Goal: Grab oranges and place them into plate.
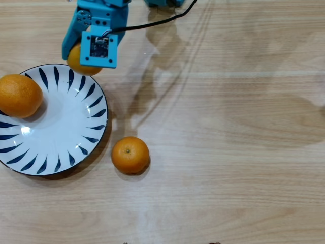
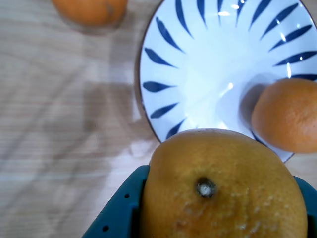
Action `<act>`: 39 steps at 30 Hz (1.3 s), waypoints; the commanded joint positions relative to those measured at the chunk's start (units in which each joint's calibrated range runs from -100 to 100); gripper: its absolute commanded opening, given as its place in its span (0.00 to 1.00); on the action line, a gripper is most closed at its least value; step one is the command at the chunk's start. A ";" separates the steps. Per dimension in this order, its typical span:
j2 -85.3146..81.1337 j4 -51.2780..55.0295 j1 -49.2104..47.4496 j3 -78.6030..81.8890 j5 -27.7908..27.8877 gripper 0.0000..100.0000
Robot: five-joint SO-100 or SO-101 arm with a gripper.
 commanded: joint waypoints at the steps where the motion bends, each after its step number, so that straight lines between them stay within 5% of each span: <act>1: 5.30 -0.34 3.12 -6.81 2.80 0.23; 18: 22.29 -22.09 4.57 -11.97 5.15 0.23; 23: 22.21 -22.86 4.89 -8.35 2.38 0.33; 39: 14.77 -22.35 0.05 -8.17 0.92 0.36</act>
